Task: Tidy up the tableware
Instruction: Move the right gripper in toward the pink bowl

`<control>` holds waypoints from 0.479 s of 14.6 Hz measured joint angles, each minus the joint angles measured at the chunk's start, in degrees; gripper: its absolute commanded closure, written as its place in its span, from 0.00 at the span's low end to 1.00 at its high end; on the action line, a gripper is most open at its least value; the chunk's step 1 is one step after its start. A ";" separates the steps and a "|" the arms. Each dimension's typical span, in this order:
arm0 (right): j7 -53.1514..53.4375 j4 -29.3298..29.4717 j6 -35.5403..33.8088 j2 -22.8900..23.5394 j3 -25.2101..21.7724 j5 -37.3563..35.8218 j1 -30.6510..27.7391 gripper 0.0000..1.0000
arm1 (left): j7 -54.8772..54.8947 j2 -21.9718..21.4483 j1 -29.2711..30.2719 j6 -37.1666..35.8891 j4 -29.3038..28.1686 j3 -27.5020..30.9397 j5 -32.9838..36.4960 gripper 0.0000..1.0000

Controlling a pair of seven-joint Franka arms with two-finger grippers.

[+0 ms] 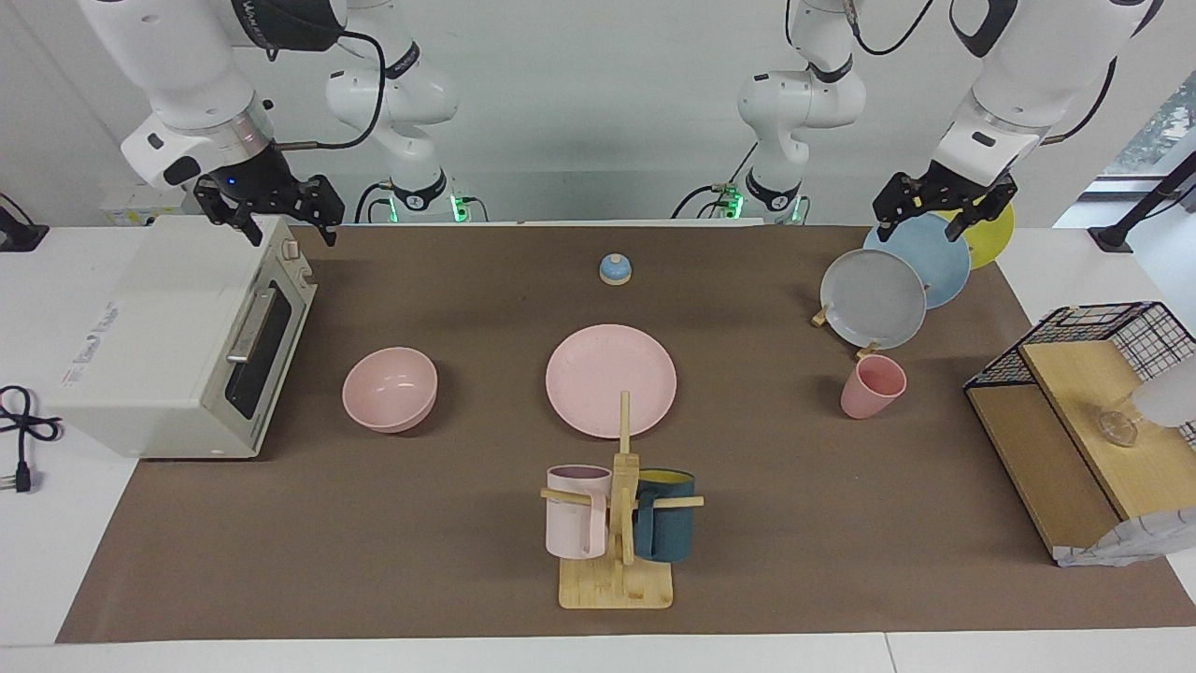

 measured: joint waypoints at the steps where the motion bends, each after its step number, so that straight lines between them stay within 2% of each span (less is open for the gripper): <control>1: -0.04 0.00 0.00 0.00 0.00 0.00 0.00 0.00 | 0.00 0.00 0.00 0.00 0.00 0.00 0.00 0.00; 7: -0.06 -0.05 0.01 0.00 0.03 0.19 0.51 0.00 | 0.00 0.00 0.00 -0.01 0.00 0.00 0.00 0.00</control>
